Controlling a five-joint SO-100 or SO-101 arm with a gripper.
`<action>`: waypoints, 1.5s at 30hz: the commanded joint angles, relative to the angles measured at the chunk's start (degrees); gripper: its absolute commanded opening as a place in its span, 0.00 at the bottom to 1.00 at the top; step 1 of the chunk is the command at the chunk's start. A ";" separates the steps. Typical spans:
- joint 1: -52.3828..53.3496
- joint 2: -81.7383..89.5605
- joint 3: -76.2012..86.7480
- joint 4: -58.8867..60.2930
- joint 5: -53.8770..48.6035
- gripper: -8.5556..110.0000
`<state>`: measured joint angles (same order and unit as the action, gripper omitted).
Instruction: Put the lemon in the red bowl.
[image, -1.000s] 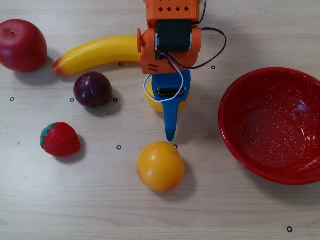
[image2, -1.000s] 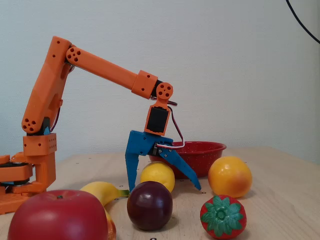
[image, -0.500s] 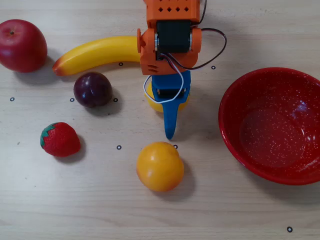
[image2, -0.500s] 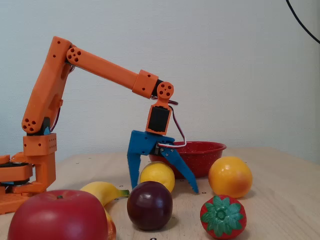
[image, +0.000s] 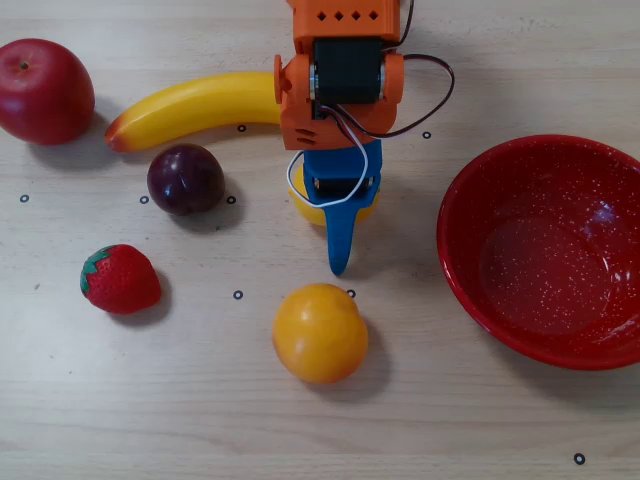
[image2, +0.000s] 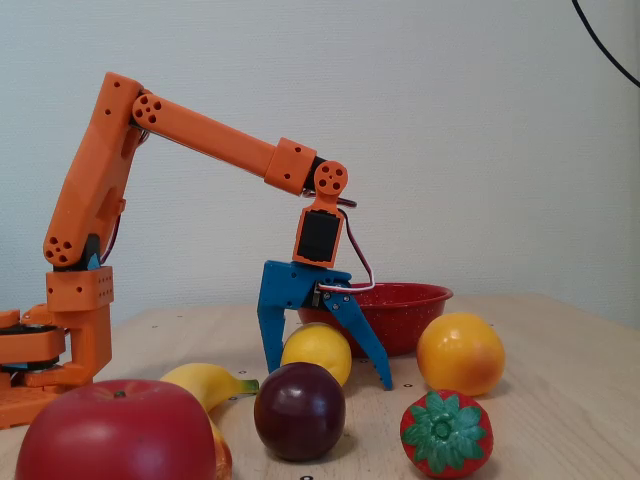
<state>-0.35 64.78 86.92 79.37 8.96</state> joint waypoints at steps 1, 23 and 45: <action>0.18 2.81 -3.43 1.85 -1.23 0.45; 0.18 3.87 -3.25 4.13 2.37 0.08; -0.97 21.09 -20.39 28.39 -2.64 0.07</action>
<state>-0.44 77.87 73.21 103.36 8.44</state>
